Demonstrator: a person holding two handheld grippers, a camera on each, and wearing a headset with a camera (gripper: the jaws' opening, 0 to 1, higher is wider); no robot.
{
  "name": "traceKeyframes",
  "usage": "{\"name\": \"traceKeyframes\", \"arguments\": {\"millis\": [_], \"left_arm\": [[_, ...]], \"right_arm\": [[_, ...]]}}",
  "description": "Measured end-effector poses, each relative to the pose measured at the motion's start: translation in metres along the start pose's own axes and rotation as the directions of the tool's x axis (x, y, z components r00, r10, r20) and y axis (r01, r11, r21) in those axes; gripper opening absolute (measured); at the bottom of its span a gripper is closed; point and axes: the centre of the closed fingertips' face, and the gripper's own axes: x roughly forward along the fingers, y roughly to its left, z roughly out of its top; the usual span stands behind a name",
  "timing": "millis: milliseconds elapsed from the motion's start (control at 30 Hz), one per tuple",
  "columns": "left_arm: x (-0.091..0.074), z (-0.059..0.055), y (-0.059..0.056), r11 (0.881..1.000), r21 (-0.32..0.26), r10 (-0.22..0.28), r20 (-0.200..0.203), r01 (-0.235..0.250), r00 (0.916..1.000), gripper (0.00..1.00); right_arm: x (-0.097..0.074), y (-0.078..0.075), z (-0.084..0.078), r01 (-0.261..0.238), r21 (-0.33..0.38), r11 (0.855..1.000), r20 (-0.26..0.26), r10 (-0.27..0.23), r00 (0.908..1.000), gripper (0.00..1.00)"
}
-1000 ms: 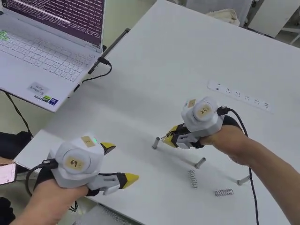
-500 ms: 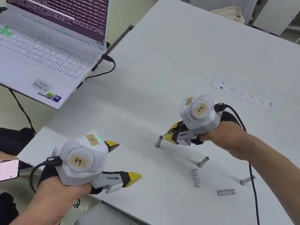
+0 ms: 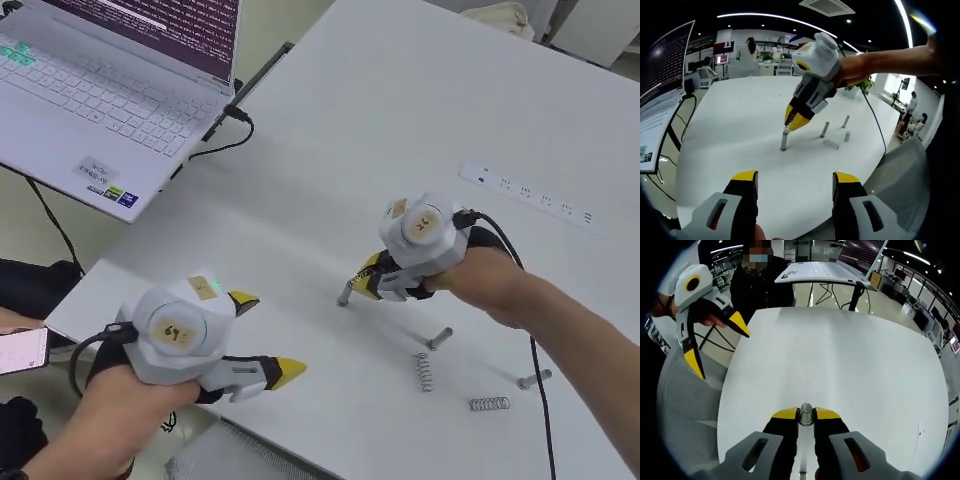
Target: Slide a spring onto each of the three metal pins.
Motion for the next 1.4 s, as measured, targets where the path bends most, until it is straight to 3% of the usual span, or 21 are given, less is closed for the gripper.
{"name": "traceKeyframes", "arguments": {"millis": [1400], "left_arm": [[0.008, 0.002, -0.004, 1.000, -0.003, -0.019, 0.005, 0.019, 0.9998, 0.56]], "right_arm": [[0.015, -0.001, 0.000, -0.021, -0.057, 0.998, -0.065, 0.017, 0.9977, 0.09]]}}
